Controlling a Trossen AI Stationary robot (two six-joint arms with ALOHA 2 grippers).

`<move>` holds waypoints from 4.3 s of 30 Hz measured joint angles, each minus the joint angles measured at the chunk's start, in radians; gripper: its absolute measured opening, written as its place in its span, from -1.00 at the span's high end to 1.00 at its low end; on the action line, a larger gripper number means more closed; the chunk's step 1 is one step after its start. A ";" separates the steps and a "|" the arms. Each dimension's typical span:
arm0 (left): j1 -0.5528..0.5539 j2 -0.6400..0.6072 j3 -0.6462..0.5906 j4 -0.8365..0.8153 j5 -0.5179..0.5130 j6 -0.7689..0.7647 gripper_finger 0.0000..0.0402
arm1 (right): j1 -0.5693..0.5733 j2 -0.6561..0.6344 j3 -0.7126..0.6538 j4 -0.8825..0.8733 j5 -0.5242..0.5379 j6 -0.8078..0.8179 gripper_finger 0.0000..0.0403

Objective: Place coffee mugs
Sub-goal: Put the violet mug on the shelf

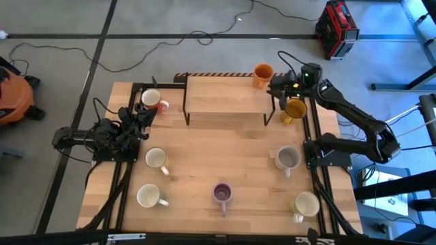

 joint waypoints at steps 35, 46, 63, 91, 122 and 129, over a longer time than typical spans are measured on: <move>0.000 0.057 0.030 0.042 0.097 -0.087 0.55 | 0.808 -0.198 0.000 0.177 0.432 0.522 0.33; 0.000 0.214 0.093 0.030 0.211 -0.105 0.43 | 0.844 -0.185 0.001 0.266 0.440 0.811 0.33; 0.000 0.364 0.272 -0.254 0.316 -0.105 0.43 | 0.844 -0.185 0.001 -0.010 0.360 0.943 0.33; -0.082 0.588 0.274 -0.111 0.342 -0.196 0.43 | 1.141 0.066 0.001 0.074 0.460 1.016 0.33; -0.548 0.927 0.696 -0.372 0.181 -0.448 0.43 | 1.727 0.334 0.261 0.142 0.825 1.016 0.33; -0.662 0.961 0.696 -0.372 0.076 -0.456 0.43 | 1.785 0.432 0.268 0.176 0.886 1.066 0.33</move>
